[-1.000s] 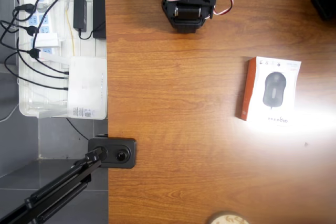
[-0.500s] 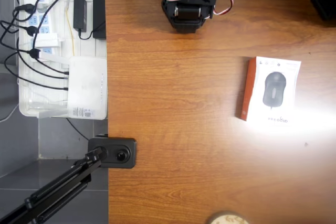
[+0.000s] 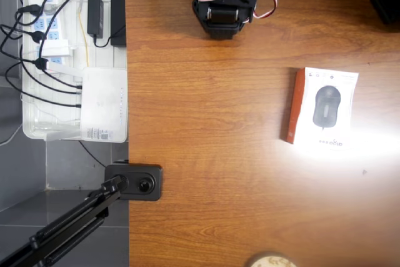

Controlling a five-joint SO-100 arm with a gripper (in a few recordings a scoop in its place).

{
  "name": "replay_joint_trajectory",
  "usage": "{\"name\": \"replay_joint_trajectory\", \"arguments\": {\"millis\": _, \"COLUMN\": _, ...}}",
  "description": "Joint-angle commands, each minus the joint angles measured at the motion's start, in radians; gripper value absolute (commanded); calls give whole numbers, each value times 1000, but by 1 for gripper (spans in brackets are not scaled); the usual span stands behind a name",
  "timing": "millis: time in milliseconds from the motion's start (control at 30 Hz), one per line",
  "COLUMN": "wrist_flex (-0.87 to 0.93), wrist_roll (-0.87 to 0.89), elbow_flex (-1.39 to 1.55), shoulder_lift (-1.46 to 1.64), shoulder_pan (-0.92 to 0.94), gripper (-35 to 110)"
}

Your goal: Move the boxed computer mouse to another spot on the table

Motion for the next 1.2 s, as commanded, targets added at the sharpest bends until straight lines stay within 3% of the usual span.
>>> {"name": "replay_joint_trajectory", "arguments": {"millis": 0, "wrist_flex": 207, "wrist_roll": -40, "elbow_flex": 0, "shoulder_lift": 2, "shoulder_pan": -8, "gripper": 0}}
{"name": "replay_joint_trajectory", "arguments": {"millis": 67, "wrist_flex": 577, "wrist_roll": -25, "elbow_flex": -121, "shoulder_lift": 2, "shoulder_pan": -52, "gripper": 0}}
{"name": "replay_joint_trajectory", "arguments": {"millis": 167, "wrist_flex": 1548, "wrist_roll": 20, "elbow_flex": -632, "shoulder_lift": -95, "shoulder_pan": -41, "gripper": 0}}
{"name": "replay_joint_trajectory", "arguments": {"millis": 200, "wrist_flex": 1615, "wrist_roll": -5, "elbow_flex": -782, "shoulder_lift": -249, "shoulder_pan": -110, "gripper": 0}}
{"name": "replay_joint_trajectory", "arguments": {"millis": 267, "wrist_flex": 1589, "wrist_roll": 123, "elbow_flex": -1017, "shoulder_lift": -552, "shoulder_pan": -308, "gripper": 3}}
{"name": "replay_joint_trajectory", "arguments": {"millis": 367, "wrist_flex": 1852, "wrist_roll": 37, "elbow_flex": -1359, "shoulder_lift": -859, "shoulder_pan": -371, "gripper": 4}}
{"name": "replay_joint_trajectory", "arguments": {"millis": 467, "wrist_flex": 2082, "wrist_roll": -66, "elbow_flex": -1508, "shoulder_lift": -1017, "shoulder_pan": -472, "gripper": 4}}
{"name": "replay_joint_trajectory", "arguments": {"millis": 600, "wrist_flex": 2218, "wrist_roll": -77, "elbow_flex": -1401, "shoulder_lift": -1072, "shoulder_pan": -560, "gripper": 0}}
{"name": "replay_joint_trajectory", "arguments": {"millis": 733, "wrist_flex": 2322, "wrist_roll": -209, "elbow_flex": -1192, "shoulder_lift": -1017, "shoulder_pan": -630, "gripper": 0}}
{"name": "replay_joint_trajectory", "arguments": {"millis": 900, "wrist_flex": 2542, "wrist_roll": -156, "elbow_flex": -1034, "shoulder_lift": -999, "shoulder_pan": -672, "gripper": 2}}
{"name": "replay_joint_trajectory", "arguments": {"millis": 933, "wrist_flex": 2557, "wrist_roll": -155, "elbow_flex": -1015, "shoulder_lift": -1000, "shoulder_pan": -676, "gripper": 5}}
{"name": "replay_joint_trajectory", "arguments": {"millis": 1000, "wrist_flex": 2522, "wrist_roll": -147, "elbow_flex": -1003, "shoulder_lift": -1039, "shoulder_pan": -686, "gripper": 34}}
{"name": "replay_joint_trajectory", "arguments": {"millis": 1100, "wrist_flex": 2488, "wrist_roll": -207, "elbow_flex": -1034, "shoulder_lift": -1132, "shoulder_pan": -690, "gripper": 37}}
{"name": "replay_joint_trajectory", "arguments": {"millis": 1167, "wrist_flex": 2461, "wrist_roll": -222, "elbow_flex": -1054, "shoulder_lift": -1189, "shoulder_pan": -710, "gripper": 57}}
